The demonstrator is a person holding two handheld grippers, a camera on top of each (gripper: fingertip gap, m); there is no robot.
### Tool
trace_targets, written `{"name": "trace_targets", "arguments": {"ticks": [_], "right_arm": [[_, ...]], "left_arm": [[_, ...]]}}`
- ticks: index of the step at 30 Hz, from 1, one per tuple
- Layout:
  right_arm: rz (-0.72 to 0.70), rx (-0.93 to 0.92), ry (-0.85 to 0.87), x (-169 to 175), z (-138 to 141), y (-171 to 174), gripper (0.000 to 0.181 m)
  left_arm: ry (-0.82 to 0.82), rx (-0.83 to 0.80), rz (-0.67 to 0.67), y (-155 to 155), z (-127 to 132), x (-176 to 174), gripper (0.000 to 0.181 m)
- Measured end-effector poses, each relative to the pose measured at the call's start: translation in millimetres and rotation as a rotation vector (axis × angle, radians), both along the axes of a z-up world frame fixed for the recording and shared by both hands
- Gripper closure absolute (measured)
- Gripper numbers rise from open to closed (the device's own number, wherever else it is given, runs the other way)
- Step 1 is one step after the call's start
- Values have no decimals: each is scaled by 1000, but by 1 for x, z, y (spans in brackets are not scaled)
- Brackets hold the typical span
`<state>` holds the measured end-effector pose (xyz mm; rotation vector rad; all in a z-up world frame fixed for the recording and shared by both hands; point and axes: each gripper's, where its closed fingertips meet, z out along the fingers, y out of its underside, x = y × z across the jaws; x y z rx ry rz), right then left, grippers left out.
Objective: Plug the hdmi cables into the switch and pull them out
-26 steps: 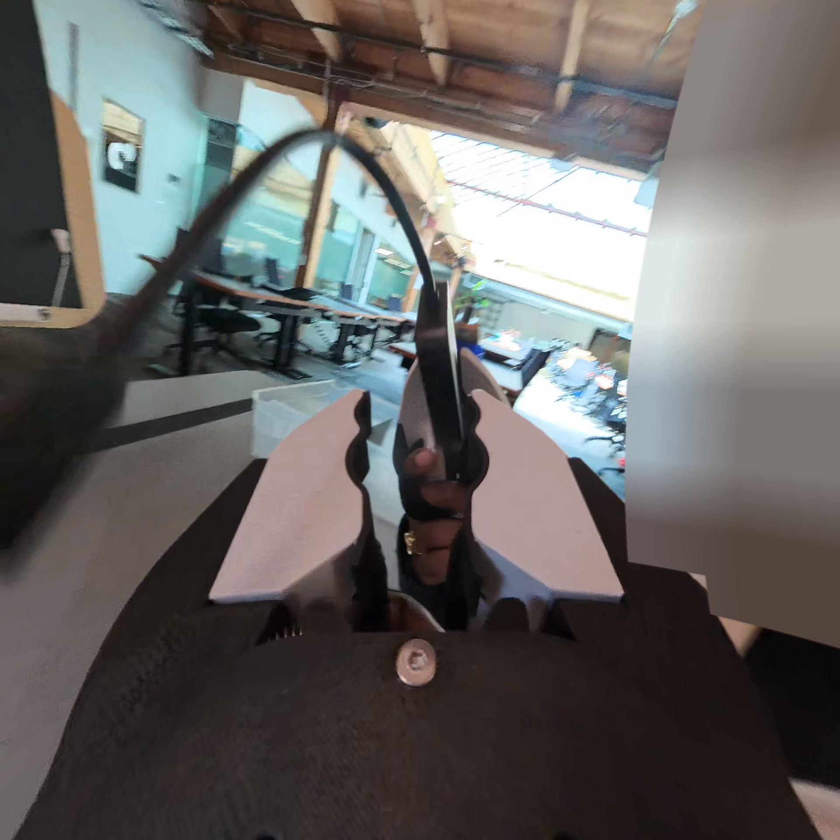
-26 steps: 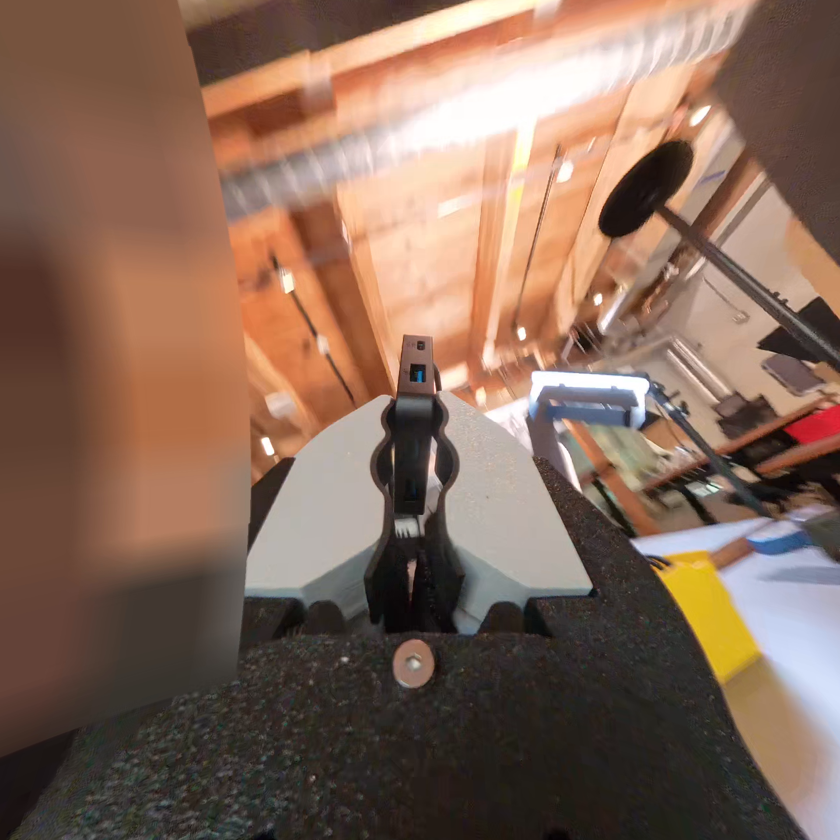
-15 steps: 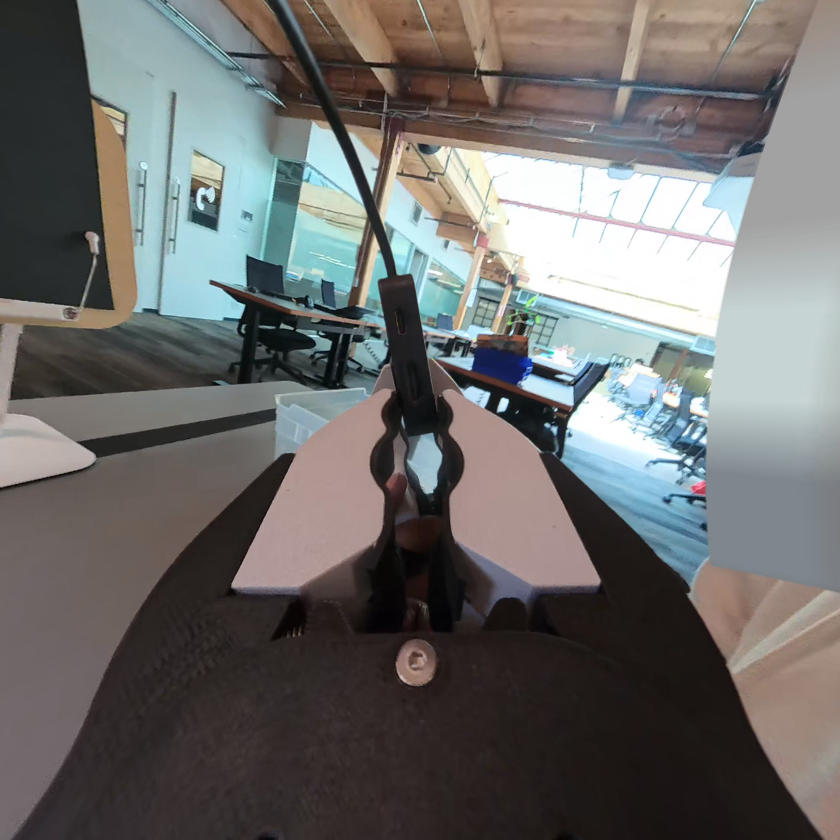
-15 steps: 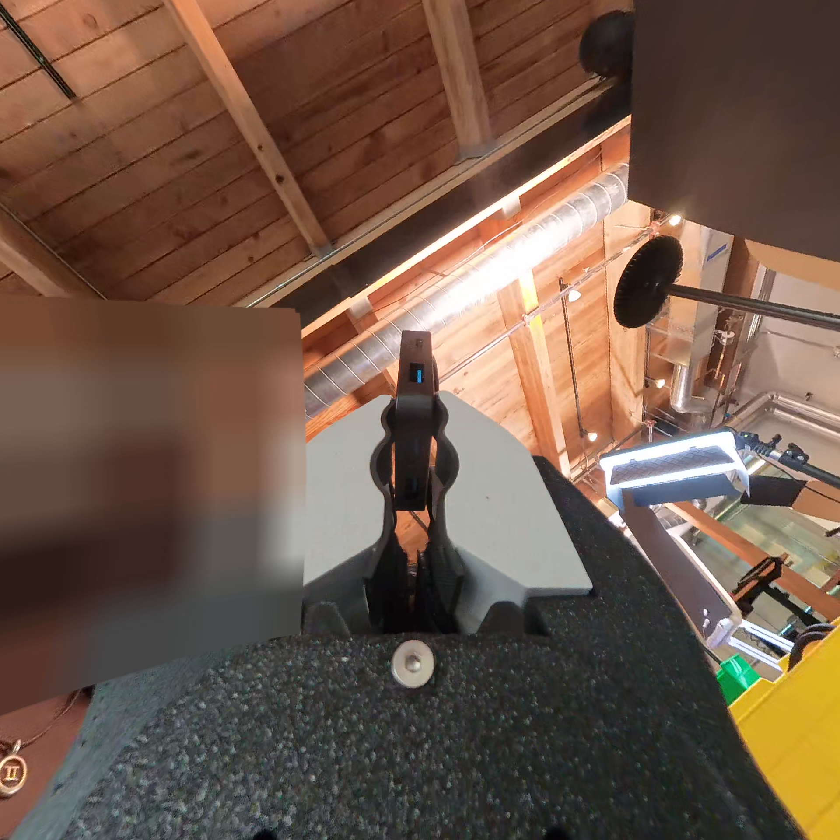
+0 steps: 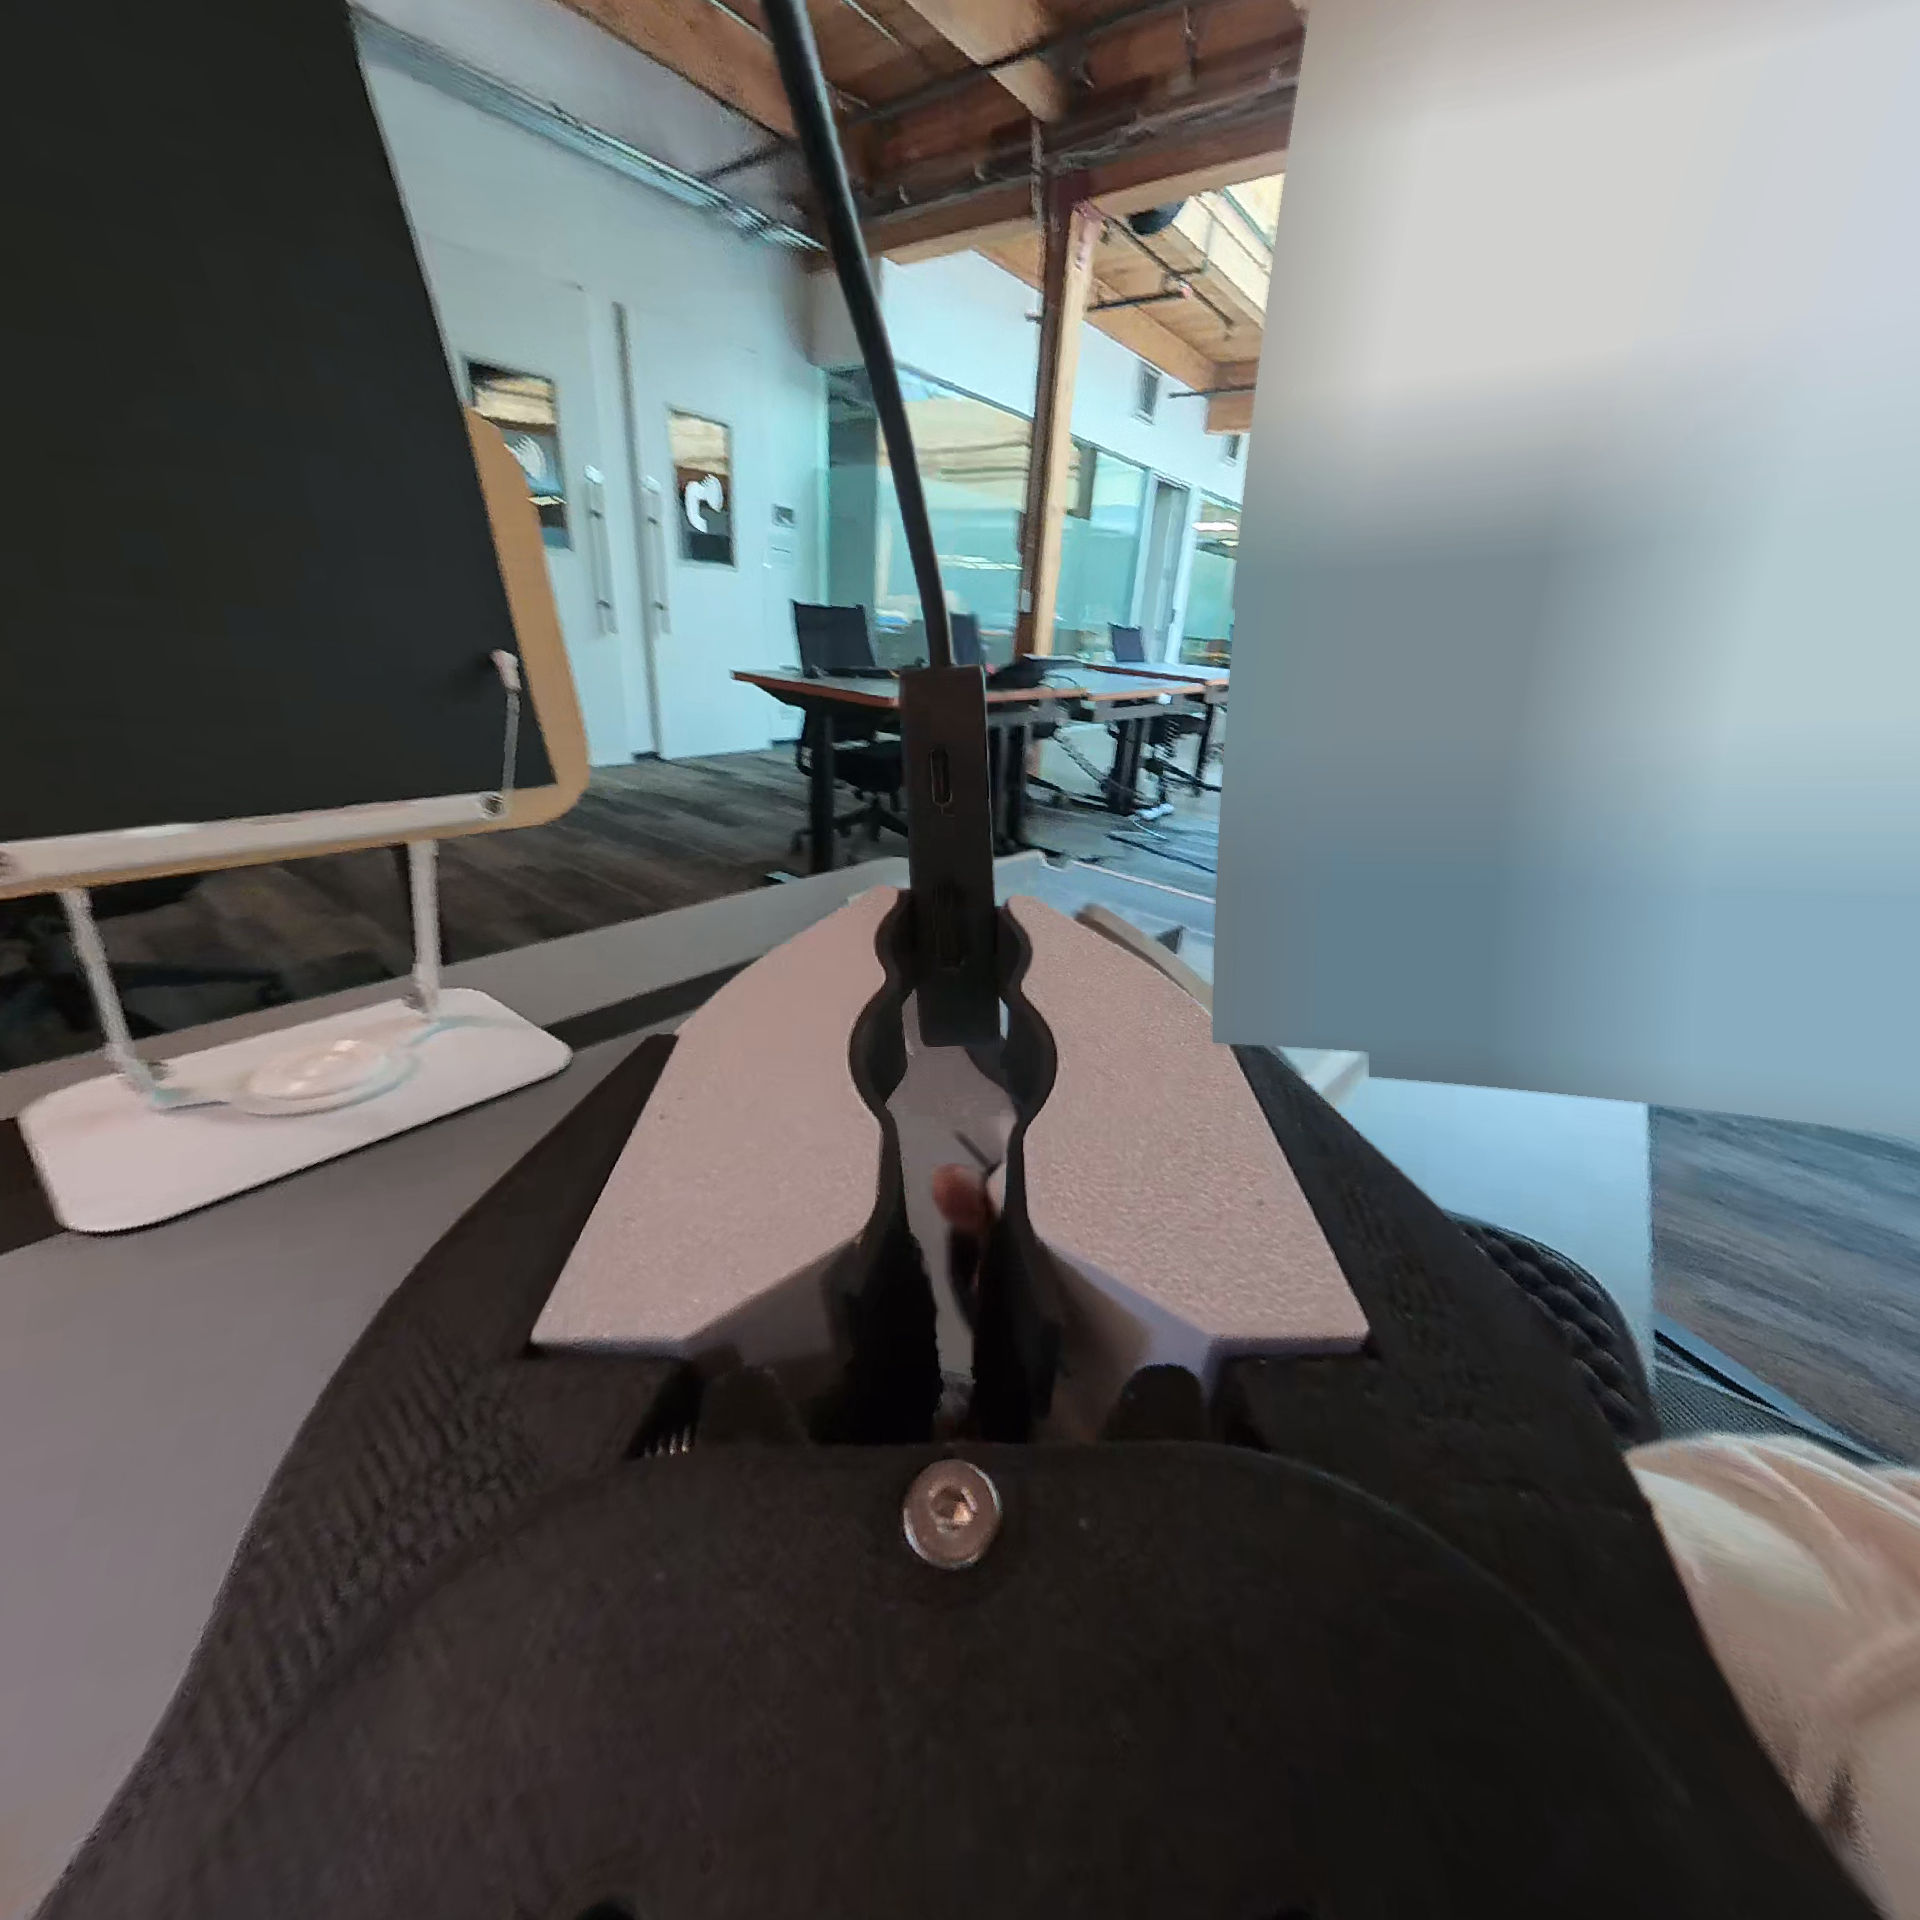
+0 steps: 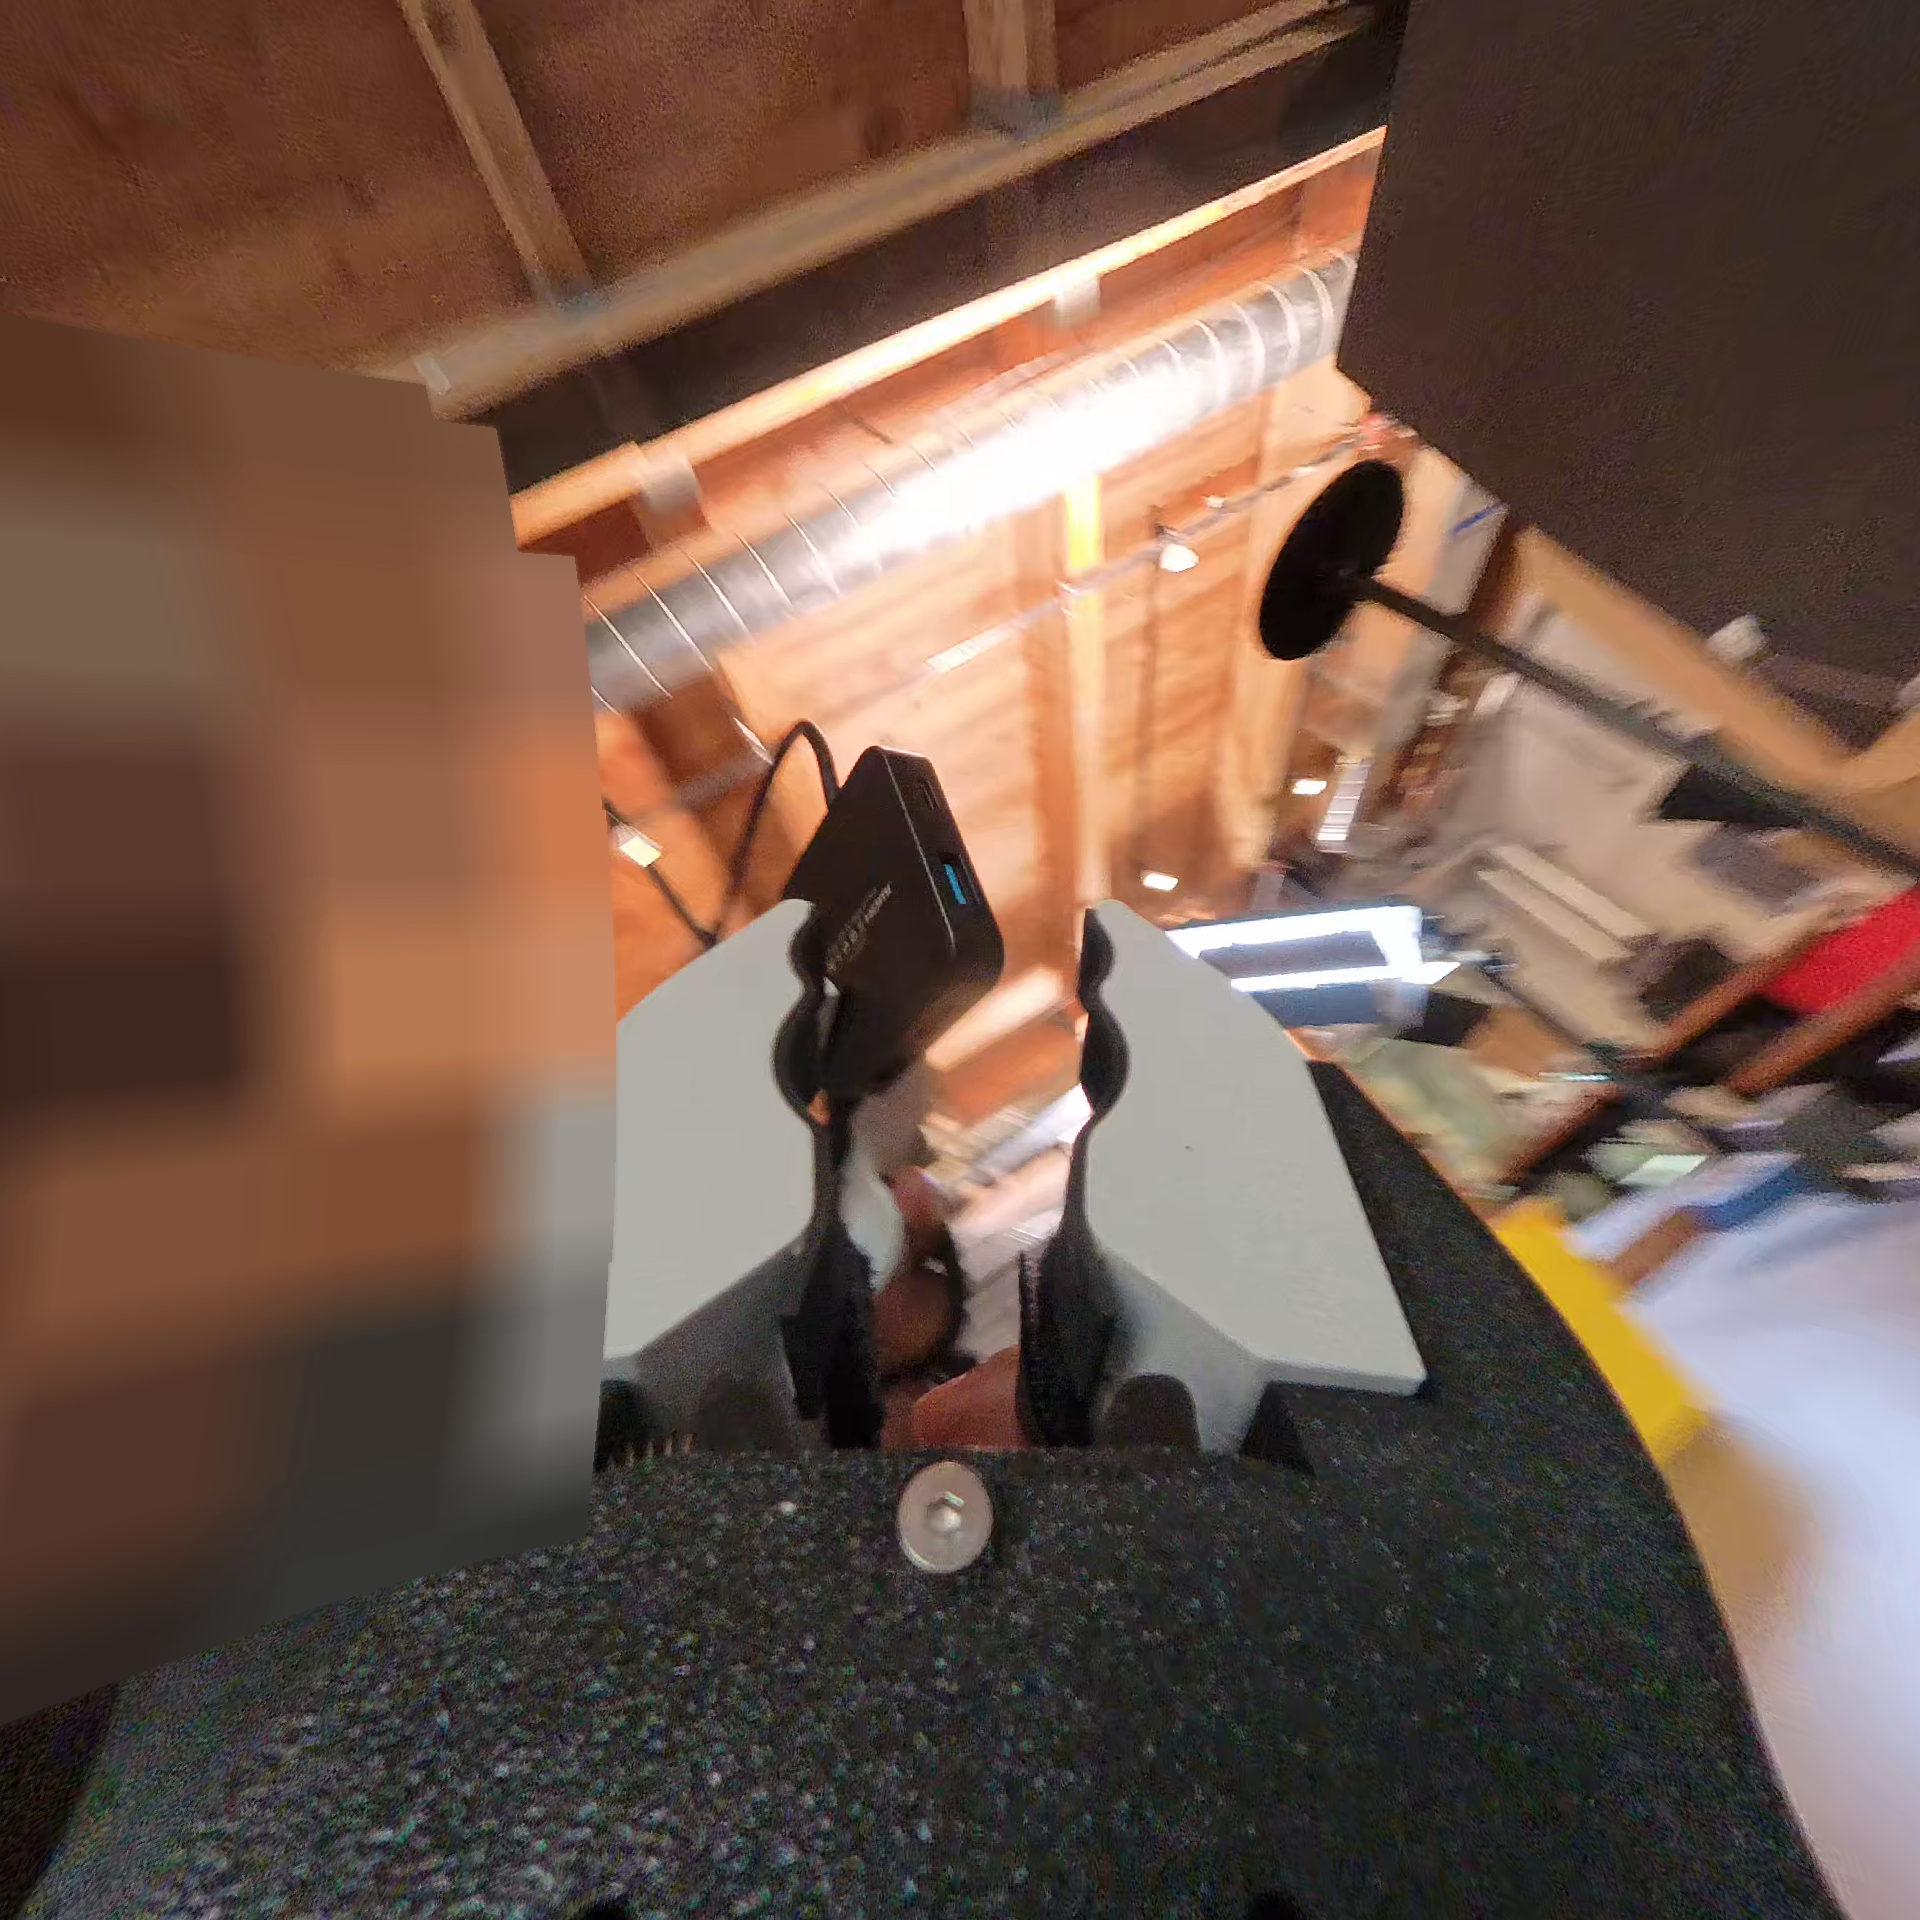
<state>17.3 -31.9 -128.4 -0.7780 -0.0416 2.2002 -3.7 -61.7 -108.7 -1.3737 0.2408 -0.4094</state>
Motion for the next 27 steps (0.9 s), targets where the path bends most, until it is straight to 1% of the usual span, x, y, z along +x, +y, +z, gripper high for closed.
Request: {"name": "trace_targets", "arguments": {"ticks": [1, 3, 5, 6, 8, 9, 10, 12, 13, 14, 16, 17, 19, 20, 21, 22, 24, 25, 27], "right_arm": [[-89, 74, -90, 3, -2, 1, 127], [-315, 289, -300, 7, -4, -2, 117], [-603, 561, -533, 7, -4, -2, 108], [-757, 712, -640, 7, -2, -2, 107], [-1095, 1051, -807, 8, 5, -2, 113], [-1266, 1219, -863, 8, 9, -2, 114], [-1405, 1392, -907, 5, 12, -4, 115], [-1616, 1693, -972, -4, 11, -5, 115], [-1687, 1806, -987, -9, 10, -4, 115], [-1723, 1893, -993, -15, 9, -3, 116], [-1784, 1975, -980, -22, 11, -4, 123], [-1806, 2002, -985, -24, 12, -3, 130], [-1838, 2022, -985, -27, 15, -4, 165], [-1820, 2018, -1000, -27, 14, -2, 166], [-1767, 1985, -1031, -26, 11, 0, 167], [-1678, 1901, -1047, -24, 11, 3, 167], [-1434, 1687, -1089, -17, 6, 11, 168], [-1305, 1596, -1097, -15, 3, 15, 167], [-1059, 1433, -1040, -9, -1, 13, 168]], "left_arm": [[-15, 3, 19, 0, 2, -5, 168], [-49, -5, 41, 0, 4, -12, 167], [-105, -21, 53, 3, 4, -16, 168], [-169, -34, 40, 4, 3, -17, 167], [-403, -90, -53, 6, 3, -19, 167], [-543, -126, -112, 8, 2, -22, 168], [-671, -160, -164, 9, 1, -24, 168], [-848, -213, -236, 11, -3, -25, 168], [-905, -236, -265, 12, -5, -23, 168], [-946, -263, -292, 13, -7, -20, 167], [-988, -311, -340, 14, -12, -10, 168], [-995, -330, -358, 14, -13, -5, 168], [-991, -347, -366, 15, -15, 2, 168], [-975, -344, -366, 15, -15, 2, 168], [-941, -342, -388, 14, -13, 4, 164], [-899, -331, -431, 11, -10, 7, 159], [-773, -276, -492, 3, -4, 9, 144], [-675, -243, -475, -1, -5, 7, 137], [-432, -177, -357, -5, -12, -2, 132]]}}
